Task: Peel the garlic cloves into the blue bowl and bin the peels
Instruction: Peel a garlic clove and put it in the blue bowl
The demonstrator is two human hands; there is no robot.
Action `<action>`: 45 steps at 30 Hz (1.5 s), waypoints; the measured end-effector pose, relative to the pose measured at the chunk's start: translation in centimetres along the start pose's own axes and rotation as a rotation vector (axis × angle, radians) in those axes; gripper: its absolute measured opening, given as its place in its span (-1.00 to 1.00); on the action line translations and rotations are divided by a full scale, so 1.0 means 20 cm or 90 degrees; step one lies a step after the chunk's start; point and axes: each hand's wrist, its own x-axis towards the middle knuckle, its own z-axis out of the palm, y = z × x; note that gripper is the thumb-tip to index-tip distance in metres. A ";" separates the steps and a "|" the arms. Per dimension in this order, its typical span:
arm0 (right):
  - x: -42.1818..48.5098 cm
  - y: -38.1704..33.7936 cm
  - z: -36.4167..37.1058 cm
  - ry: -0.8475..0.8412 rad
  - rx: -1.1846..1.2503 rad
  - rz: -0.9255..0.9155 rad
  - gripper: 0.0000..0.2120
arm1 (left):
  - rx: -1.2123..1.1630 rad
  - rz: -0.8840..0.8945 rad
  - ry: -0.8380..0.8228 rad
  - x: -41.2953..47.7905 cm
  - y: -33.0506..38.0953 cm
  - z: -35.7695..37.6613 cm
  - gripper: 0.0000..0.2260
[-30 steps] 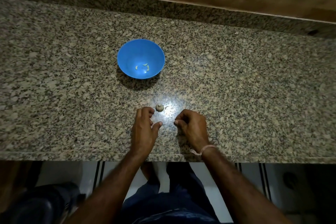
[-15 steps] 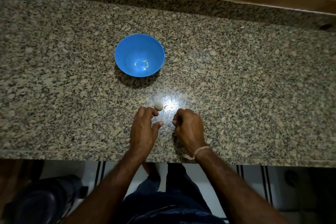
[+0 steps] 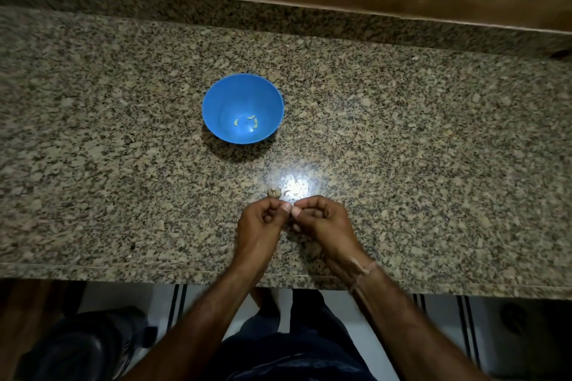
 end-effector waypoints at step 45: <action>-0.08 0.02 0.02 -0.001 -0.011 0.040 -0.76 | 0.304 0.206 -0.020 -0.08 0.07 0.02 -0.88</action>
